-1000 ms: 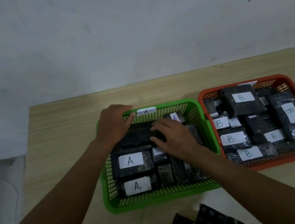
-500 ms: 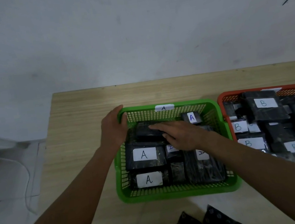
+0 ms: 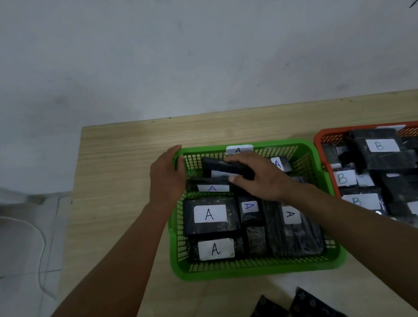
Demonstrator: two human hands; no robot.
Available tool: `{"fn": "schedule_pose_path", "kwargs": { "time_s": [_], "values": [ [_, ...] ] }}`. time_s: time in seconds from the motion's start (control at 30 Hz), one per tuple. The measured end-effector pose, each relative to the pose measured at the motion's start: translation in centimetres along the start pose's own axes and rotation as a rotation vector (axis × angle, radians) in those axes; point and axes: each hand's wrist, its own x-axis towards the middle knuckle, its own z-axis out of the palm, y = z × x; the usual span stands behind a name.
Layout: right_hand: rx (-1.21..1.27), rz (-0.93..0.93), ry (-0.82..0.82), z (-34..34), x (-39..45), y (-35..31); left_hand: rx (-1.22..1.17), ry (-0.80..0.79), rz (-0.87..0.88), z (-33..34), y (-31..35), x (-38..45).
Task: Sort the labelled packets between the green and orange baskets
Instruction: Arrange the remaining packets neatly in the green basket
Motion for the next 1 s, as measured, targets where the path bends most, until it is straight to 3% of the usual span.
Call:
{"fn": "schedule_pose_path", "kwargs": {
  "time_s": [0.13, 0.37, 0.63, 0.87, 1.0],
  "values": [
    [-0.137, -0.013, -0.075, 0.1, 0.1, 0.4, -0.013, -0.001, -0.016, 0.0, -0.1, 0.0],
    [0.136, 0.003, -0.001, 0.5, -0.2, 0.0, -0.034, -0.004, -0.035, -0.1, 0.1, 0.0],
    [-0.392, -0.368, 0.241, 1.8, 0.0, 0.6, -0.082, 0.02, -0.047, 0.0, 0.1, -0.1],
    [-0.208, -0.357, 0.371, 1.5, -2.9, 0.9, -0.074, 0.006, -0.046, -0.1, 0.0, 0.0],
    [0.047, -0.212, 0.276, 0.2, -3.3, -1.3, -0.163, -0.01, -0.093, -0.2, 0.0, 0.1]
  ]
}}
